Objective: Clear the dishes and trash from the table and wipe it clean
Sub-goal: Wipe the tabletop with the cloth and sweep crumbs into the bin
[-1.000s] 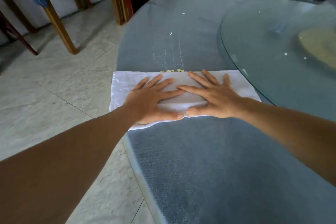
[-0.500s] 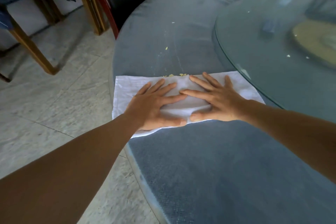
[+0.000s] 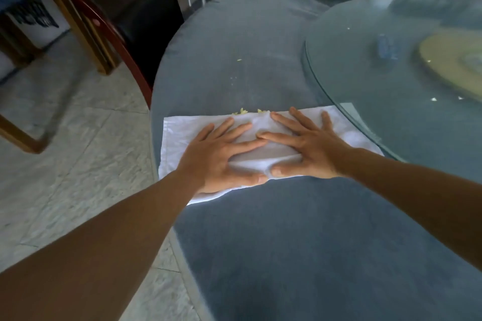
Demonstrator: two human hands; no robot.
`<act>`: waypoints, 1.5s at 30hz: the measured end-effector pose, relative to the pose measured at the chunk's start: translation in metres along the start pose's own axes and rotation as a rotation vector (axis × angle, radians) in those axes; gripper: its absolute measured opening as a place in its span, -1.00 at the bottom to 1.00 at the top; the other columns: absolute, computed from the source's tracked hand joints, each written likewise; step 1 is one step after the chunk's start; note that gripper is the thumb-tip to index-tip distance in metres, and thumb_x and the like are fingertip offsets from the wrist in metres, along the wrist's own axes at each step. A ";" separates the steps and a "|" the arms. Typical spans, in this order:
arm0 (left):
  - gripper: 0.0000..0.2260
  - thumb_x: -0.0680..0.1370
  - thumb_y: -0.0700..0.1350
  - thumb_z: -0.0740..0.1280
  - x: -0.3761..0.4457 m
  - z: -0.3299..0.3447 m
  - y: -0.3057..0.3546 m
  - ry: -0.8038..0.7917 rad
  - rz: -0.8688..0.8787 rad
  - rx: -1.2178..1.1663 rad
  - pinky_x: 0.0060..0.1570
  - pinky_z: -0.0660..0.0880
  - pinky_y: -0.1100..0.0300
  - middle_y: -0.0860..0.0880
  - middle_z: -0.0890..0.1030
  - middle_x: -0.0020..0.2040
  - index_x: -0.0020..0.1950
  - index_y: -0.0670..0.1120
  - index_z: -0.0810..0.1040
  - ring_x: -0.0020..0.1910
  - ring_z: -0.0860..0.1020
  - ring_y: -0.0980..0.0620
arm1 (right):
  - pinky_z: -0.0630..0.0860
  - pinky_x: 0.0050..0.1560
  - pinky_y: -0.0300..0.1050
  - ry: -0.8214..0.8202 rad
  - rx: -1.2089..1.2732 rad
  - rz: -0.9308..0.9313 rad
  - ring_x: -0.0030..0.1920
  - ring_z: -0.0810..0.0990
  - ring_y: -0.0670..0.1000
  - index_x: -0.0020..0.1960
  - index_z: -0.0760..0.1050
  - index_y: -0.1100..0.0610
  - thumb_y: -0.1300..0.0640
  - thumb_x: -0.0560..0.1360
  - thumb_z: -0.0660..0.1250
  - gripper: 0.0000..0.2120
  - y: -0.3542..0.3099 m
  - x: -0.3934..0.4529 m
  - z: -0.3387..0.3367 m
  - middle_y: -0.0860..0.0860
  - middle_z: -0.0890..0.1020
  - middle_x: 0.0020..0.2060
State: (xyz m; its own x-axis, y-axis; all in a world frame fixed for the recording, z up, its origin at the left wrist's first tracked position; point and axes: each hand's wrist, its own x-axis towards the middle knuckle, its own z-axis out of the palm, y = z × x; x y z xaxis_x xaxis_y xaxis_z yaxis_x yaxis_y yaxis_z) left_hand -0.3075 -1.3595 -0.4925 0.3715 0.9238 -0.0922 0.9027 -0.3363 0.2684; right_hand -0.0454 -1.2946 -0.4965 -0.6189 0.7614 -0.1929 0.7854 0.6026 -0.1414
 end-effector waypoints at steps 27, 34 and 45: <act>-0.39 0.42 0.62 -0.01 0.193 -0.053 -0.155 -0.027 0.220 0.009 0.55 -0.26 0.05 0.34 -0.06 0.63 0.45 0.61 -0.04 0.61 -0.24 0.25 | -0.30 0.45 0.61 0.012 0.039 0.252 0.65 -0.35 -0.01 0.38 -0.32 -0.71 -0.77 0.23 -0.24 -0.25 0.044 0.177 -0.045 -0.38 -0.27 0.61; -0.35 0.40 0.63 -0.02 0.272 -0.076 -0.200 -0.063 0.260 0.022 0.56 -0.25 0.06 0.34 -0.05 0.63 0.48 0.59 -0.01 0.61 -0.23 0.26 | -0.30 0.49 0.56 0.005 0.065 0.317 0.64 -0.37 -0.03 0.43 -0.30 -0.66 -0.77 0.24 -0.23 -0.21 0.073 0.245 -0.066 -0.39 -0.30 0.60; -0.32 0.41 0.61 0.02 0.367 -0.100 -0.248 -0.106 0.323 0.019 0.59 -0.24 0.02 0.32 -0.06 0.64 0.52 0.53 0.04 0.61 -0.22 0.24 | -0.28 0.50 0.52 0.007 0.068 0.405 0.64 -0.37 -0.06 0.38 -0.31 -0.70 -0.78 0.22 -0.25 -0.25 0.113 0.324 -0.088 -0.39 -0.29 0.61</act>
State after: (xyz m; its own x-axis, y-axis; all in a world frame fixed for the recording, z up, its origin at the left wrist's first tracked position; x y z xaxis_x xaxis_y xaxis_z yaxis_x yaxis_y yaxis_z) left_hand -0.4163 -0.9185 -0.4971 0.6588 0.7449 -0.1051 0.7380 -0.6129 0.2821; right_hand -0.1576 -0.9588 -0.4897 -0.2598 0.9354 -0.2400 0.9641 0.2371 -0.1195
